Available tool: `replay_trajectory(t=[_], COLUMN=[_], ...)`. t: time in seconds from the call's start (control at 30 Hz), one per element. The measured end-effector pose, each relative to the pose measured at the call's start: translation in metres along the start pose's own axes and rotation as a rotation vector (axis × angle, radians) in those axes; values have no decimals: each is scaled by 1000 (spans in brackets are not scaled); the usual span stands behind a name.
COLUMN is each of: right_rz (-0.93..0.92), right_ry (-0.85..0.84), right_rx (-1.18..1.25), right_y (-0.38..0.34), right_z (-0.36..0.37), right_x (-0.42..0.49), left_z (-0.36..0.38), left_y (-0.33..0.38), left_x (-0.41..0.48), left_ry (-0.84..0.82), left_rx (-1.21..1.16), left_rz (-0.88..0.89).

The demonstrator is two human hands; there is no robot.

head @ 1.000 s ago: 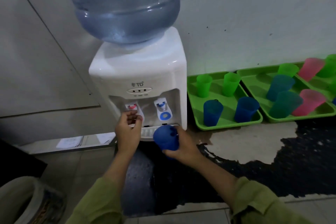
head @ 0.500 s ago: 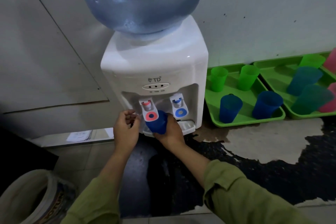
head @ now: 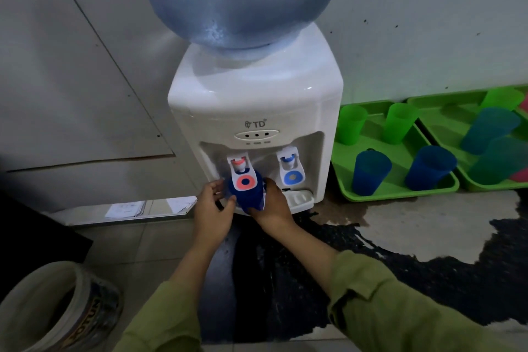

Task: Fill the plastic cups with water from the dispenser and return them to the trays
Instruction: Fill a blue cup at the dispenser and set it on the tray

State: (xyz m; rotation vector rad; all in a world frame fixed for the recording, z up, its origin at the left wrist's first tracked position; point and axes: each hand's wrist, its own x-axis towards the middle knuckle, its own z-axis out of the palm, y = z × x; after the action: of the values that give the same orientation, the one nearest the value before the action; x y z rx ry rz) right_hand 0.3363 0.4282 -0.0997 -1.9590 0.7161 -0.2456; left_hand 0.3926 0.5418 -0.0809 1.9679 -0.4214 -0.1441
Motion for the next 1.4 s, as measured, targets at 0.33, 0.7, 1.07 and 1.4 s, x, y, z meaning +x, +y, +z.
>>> replay_trajectory(t=[0.33, 0.7, 1.07, 1.4], right_rz=[-228, -99, -16, -31], right_ry=[93, -74, -207, -127], right_rx=[-319, -398, -185, 44], right_y=[-12, -37, -64, -79], right_z=[-40, -39, -63, -95], right_x=[-20, 11, -16, -30], left_z=[13, 28, 29, 27], left_y=[-8, -12, -18, -22], left_x=[-3, 13, 17, 21], left_ry=[-133, -121, -119, -152], left_rx=[-28, -22, -117, -32], left_rz=[0, -15, -6, 36])
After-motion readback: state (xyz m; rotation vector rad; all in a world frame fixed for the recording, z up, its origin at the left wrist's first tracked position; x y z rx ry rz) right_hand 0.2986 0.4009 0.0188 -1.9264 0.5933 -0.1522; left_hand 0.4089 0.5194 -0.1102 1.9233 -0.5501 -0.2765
